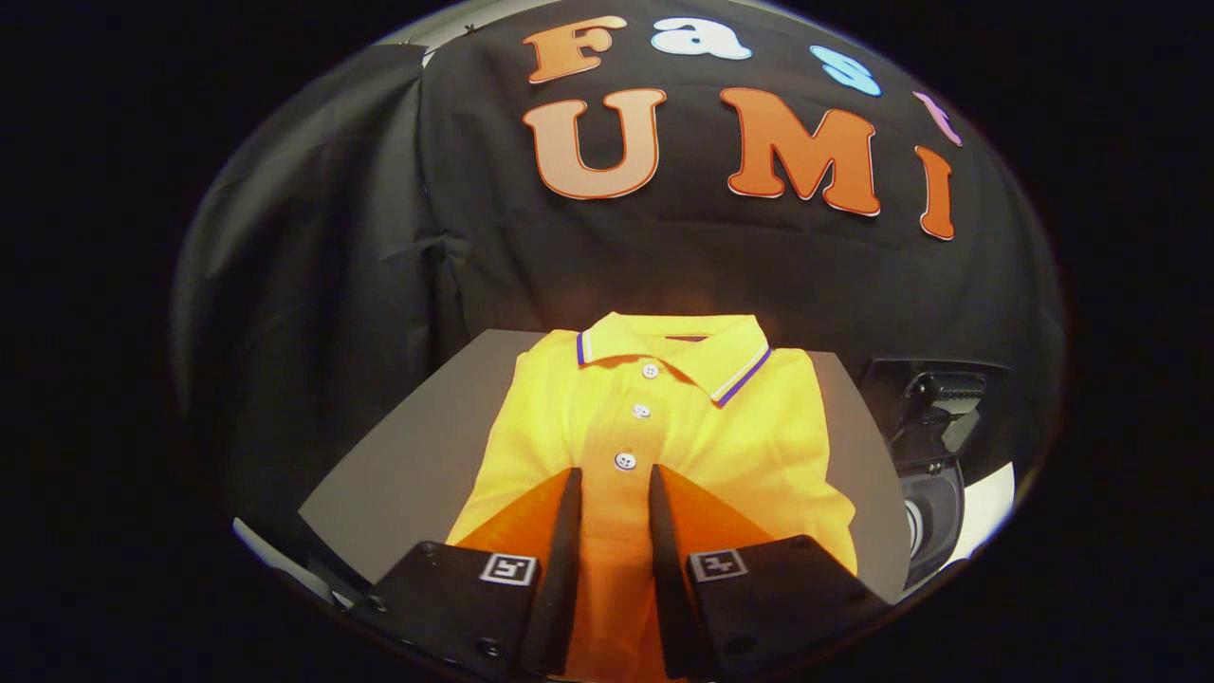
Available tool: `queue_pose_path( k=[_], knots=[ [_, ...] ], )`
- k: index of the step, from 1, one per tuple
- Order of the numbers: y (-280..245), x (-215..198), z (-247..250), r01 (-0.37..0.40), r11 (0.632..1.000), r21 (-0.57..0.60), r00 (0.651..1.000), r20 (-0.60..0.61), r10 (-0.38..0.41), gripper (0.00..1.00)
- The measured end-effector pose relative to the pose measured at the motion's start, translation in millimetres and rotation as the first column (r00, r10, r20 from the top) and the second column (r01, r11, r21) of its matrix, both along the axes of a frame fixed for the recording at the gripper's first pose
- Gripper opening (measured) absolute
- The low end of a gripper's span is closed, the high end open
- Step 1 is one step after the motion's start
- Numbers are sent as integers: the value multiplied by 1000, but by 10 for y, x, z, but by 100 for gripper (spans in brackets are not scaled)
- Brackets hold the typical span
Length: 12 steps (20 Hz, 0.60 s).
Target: Put the clothes into the washing machine and then close the washing machine lid.
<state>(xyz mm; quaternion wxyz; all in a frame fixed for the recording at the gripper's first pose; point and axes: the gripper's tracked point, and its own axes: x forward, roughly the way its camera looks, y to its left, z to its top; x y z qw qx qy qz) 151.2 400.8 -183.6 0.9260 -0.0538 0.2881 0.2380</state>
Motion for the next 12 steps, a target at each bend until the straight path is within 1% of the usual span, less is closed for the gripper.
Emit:
queue_pose_path(
  k=[2,3,4,6,8,11,12],
  knots=[
    [4,-27,4,-20,1000,-8,1000,6,20,31],
    [-6,-36,0,-25,1000,-8,1000,10,25,27],
    [2,-37,16,-25,1000,-1,1000,15,25,18],
    [7,-25,45,-22,999,39,999,28,21,8],
    [11,-64,134,-54,996,74,997,62,50,8],
    [12,-118,452,-85,986,141,985,162,62,8],
    [26,-198,585,-106,982,156,978,195,74,8]
  ],
)
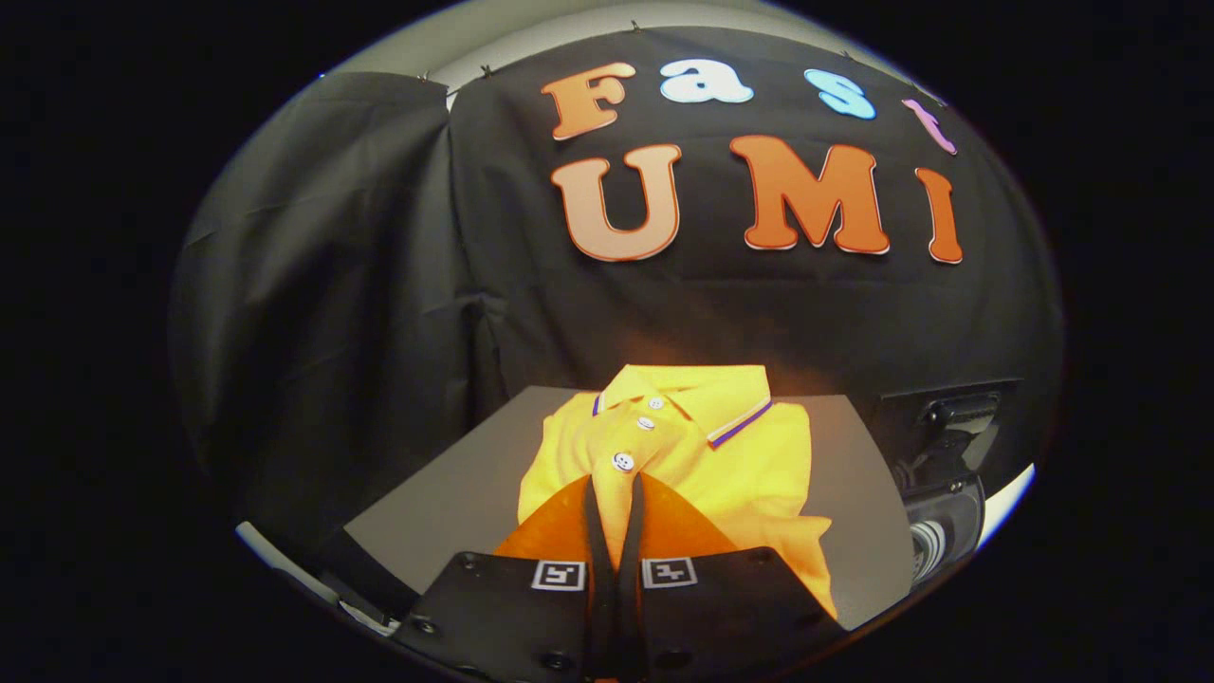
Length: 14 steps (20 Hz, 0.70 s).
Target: Put the clothes into the washing machine and then close the washing machine lid.
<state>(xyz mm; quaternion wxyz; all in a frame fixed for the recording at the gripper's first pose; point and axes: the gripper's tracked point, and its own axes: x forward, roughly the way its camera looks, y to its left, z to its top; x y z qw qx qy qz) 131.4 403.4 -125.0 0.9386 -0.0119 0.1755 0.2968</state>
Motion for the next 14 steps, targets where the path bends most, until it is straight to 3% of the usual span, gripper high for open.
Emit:
queue_pose_path(
  k=[7,14],
  knots=[
    [21,-367,721,-41,986,162,989,149,17,8],
    [-281,-607,1256,-99,982,164,960,277,50,8]
  ],
)
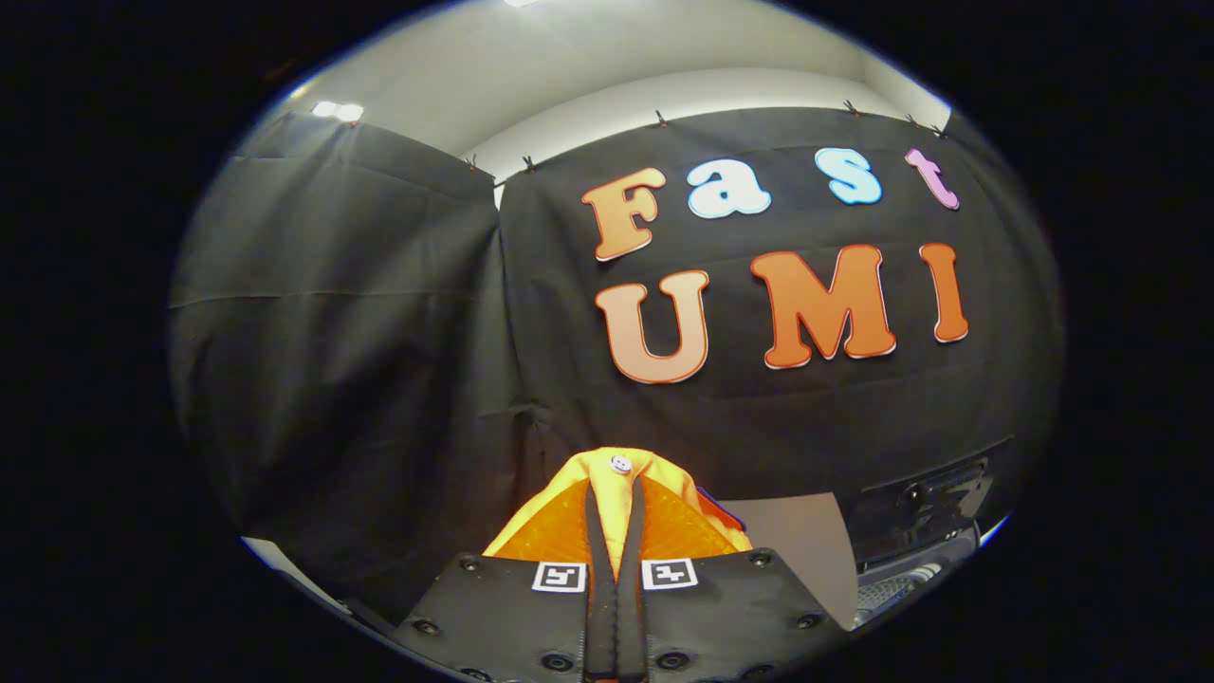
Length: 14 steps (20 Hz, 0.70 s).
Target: Put the clothes into the washing machine and then close the washing machine lid.
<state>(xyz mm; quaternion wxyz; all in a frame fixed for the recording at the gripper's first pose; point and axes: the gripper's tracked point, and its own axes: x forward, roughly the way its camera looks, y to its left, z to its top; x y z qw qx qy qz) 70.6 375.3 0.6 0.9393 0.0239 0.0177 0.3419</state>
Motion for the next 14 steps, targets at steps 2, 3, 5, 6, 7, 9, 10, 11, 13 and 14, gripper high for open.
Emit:
queue_pose_path(
  k=[2,3,5,6,7,9,10,11,13,14],
  knots=[
    [-211,-61,129,-17,999,28,1000,18,16,8],
    [-359,-71,198,-27,999,43,999,24,26,8],
    [-735,23,422,-21,998,64,998,58,17,8],
    [-943,133,529,-13,997,77,997,71,8,8],
    [-1136,219,604,-5,996,93,997,82,-3,8],
    [-1595,351,694,23,994,110,994,102,-35,8],
    [-1847,413,703,44,993,114,993,108,-56,8],
    [-2083,484,712,62,991,115,991,110,-75,8],
    [-2559,658,667,112,988,102,987,107,-123,8],
    [-2794,746,643,142,985,94,983,104,-151,8]
  ],
)
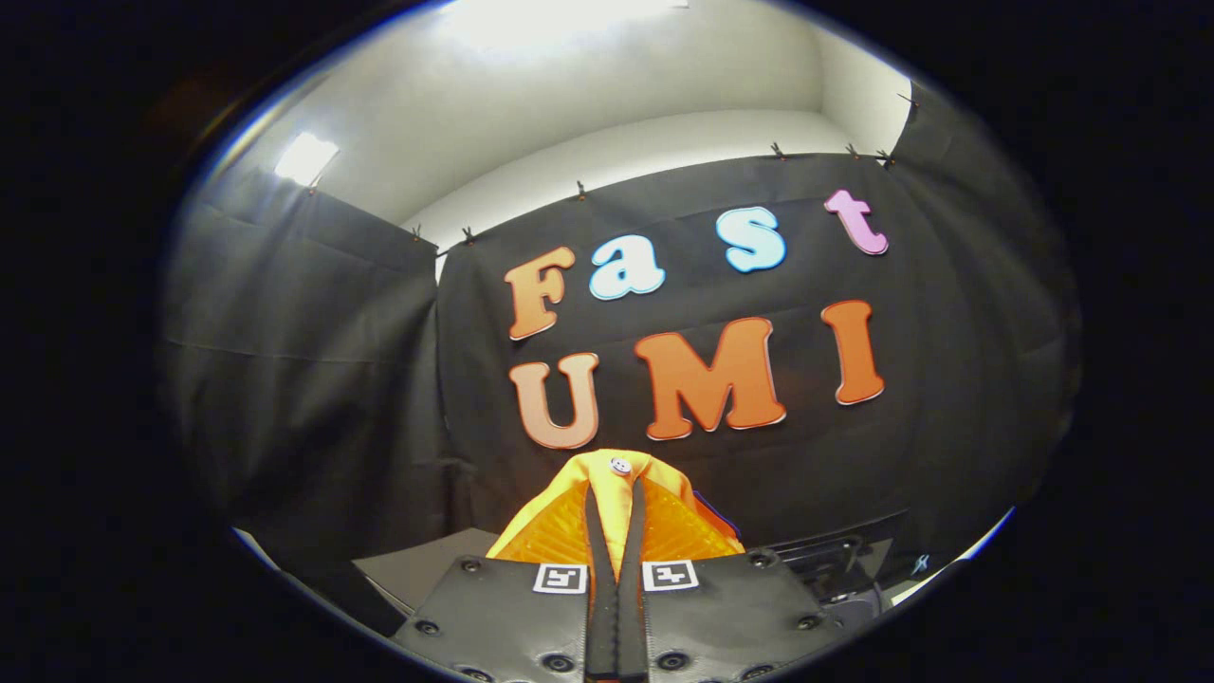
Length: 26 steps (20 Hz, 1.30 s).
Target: Put the clothes into the washing machine and then close the washing machine lid.
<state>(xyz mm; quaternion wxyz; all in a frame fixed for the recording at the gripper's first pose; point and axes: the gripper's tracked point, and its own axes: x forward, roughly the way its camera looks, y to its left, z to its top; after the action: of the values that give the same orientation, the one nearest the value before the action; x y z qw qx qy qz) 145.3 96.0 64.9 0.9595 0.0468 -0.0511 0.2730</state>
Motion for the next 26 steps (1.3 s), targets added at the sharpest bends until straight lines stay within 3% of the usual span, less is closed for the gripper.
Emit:
queue_pose_path(
  k=[6,8,11,20,22,26],
  knots=[
    [-1081,395,-458,142,985,-101,988,-41,-146,8],
    [-1295,477,-767,165,970,-180,981,-74,-181,8],
    [-1490,594,-1217,174,964,-203,966,-155,-207,8],
    [-1510,1176,-2624,169,966,-197,888,-396,-236,8],
    [-1453,1338,-2836,154,963,-222,885,-403,-235,8],
    [-1381,1606,-3538,111,942,-318,834,-486,-262,8]
  ],
)
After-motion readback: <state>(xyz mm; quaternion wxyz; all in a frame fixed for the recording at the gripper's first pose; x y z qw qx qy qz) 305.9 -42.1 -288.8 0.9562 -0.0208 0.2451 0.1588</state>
